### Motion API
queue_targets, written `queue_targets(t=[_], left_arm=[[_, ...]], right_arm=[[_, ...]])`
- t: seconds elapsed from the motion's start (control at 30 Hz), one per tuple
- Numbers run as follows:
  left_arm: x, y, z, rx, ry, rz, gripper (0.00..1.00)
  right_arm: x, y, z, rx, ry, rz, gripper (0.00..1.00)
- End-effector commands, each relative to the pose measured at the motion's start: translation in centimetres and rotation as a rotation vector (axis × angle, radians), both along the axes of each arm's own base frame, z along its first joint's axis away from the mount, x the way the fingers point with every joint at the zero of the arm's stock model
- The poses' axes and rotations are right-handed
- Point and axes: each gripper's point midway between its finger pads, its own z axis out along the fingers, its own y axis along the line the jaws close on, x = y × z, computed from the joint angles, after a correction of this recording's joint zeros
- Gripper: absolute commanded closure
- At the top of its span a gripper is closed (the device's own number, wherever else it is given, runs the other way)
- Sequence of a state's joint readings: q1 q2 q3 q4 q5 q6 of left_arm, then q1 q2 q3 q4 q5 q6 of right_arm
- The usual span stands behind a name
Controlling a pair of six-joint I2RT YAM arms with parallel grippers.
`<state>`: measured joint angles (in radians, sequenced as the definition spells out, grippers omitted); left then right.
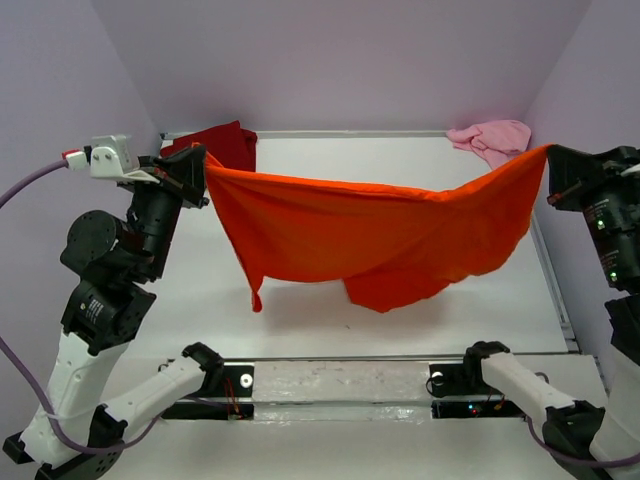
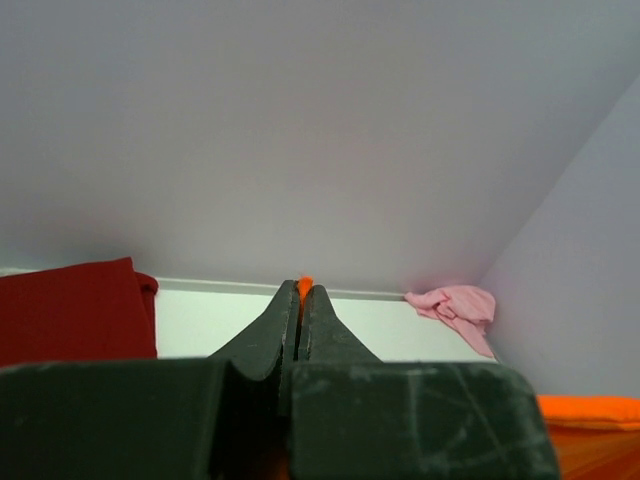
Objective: Fold and stack the t-shirts
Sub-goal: Flatten the tshirt out
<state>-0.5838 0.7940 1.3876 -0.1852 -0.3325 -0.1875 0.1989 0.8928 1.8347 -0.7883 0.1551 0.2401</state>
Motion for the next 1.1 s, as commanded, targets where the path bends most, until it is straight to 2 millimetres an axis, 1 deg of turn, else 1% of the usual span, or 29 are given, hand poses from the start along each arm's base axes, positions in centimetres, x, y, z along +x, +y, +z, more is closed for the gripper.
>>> queue_targets(t=[0.0, 0.03, 0.07, 0.1, 0.13, 0.17, 0.2, 0.23, 0.27, 0.3, 0.33, 0.37, 0.4, 0.47, 0.5, 0.53, 0.6, 0.63, 0.73, 0.77, 0.83, 0.97, 1.07], left_arm=[[-1.3, -0.6, 1.3, -0.038, -0.027, -0.066, 1.00], [-1.4, -0.5, 1.5, -0.039, -0.028, -0.065, 1.00], [-1.4, -0.4, 1.6, -0.038, -0.026, -0.063, 1.00], [-1.6, -0.3, 1.9, -0.040, -0.030, -0.063, 1.00], [-1.8, 0.0, 2.3, -0.040, -0.030, -0.055, 1.00], [-1.9, 0.2, 2.7, -0.043, -0.035, -0.052, 1.00], [-2.1, 0.2, 3.1, -0.045, -0.043, -0.056, 1.00], [-2.3, 0.4, 3.8, -0.045, -0.051, -0.050, 1.00], [-2.5, 0.7, 4.2, -0.043, -0.059, -0.044, 1.00], [-2.5, 0.8, 4.5, -0.040, -0.061, -0.038, 1.00], [-3.0, 1.6, 5.5, -0.049, -0.078, -0.017, 1.00], [-3.2, 1.9, 5.6, -0.044, -0.075, -0.008, 1.00], [-3.7, 2.5, 6.3, -0.053, -0.087, 0.005, 1.00], [-4.3, 3.4, 6.3, -0.053, -0.077, 0.027, 1.00], [-4.7, 3.8, 6.6, -0.054, -0.082, 0.038, 1.00], [-5.0, 4.2, 6.6, -0.057, -0.084, 0.046, 1.00], [-5.1, 4.6, 6.3, -0.055, -0.079, 0.061, 1.00], [-5.2, 4.7, 6.2, -0.052, -0.075, 0.065, 1.00], [-5.0, 4.7, 5.4, -0.042, -0.058, 0.067, 1.00], [-4.9, 4.6, 5.3, -0.044, -0.053, 0.067, 1.00], [-4.8, 4.2, 5.2, -0.044, -0.051, 0.053, 1.00], [-3.4, 2.4, 4.7, -0.050, -0.025, 0.004, 1.00], [-2.3, 0.9, 4.0, -0.053, -0.010, -0.029, 1.00]], right_arm=[[-1.8, 0.7, 2.7, -0.022, -0.022, 0.058, 1.00], [-2.0, 0.7, 3.2, -0.021, -0.030, 0.060, 1.00], [-1.3, 0.8, 3.7, -0.020, -0.029, 0.060, 1.00], [-1.3, 0.8, 4.3, -0.018, -0.041, 0.057, 1.00], [-0.9, 0.5, 5.5, -0.015, -0.061, 0.041, 1.00], [-1.9, 0.3, 6.6, -0.010, -0.099, 0.040, 1.00], [-0.2, 0.7, 6.8, -0.017, -0.080, 0.043, 1.00], [-0.4, 0.6, 8.1, -0.011, -0.119, 0.039, 1.00], [1.5, 1.1, 7.8, -0.017, -0.089, 0.044, 1.00], [2.3, 1.2, 7.8, -0.015, -0.081, 0.040, 1.00], [3.1, 1.4, 7.6, -0.018, -0.072, 0.041, 1.00], [4.2, 1.9, 6.9, -0.029, -0.045, 0.059, 1.00], [5.7, 2.2, 5.9, -0.038, -0.007, 0.058, 1.00], [7.4, 2.4, 4.3, -0.055, 0.041, 0.052, 1.00], [8.4, 2.1, 2.8, -0.065, 0.084, 0.030, 1.00], [8.8, 2.1, 2.4, -0.070, 0.085, 0.021, 1.00], [9.5, 1.8, 0.8, -0.088, 0.122, 0.001, 1.00], [9.4, 1.6, 0.7, -0.090, 0.122, -0.005, 1.00], [8.2, 1.2, 0.7, -0.105, 0.114, -0.016, 1.00], [7.2, 0.8, 1.1, -0.101, 0.094, -0.026, 1.00], [6.5, 0.3, 1.0, -0.107, 0.087, -0.043, 1.00], [5.0, -0.6, 0.3, -0.110, 0.091, -0.077, 1.00], [4.5, -1.2, -0.1, -0.124, 0.092, -0.109, 1.00]])
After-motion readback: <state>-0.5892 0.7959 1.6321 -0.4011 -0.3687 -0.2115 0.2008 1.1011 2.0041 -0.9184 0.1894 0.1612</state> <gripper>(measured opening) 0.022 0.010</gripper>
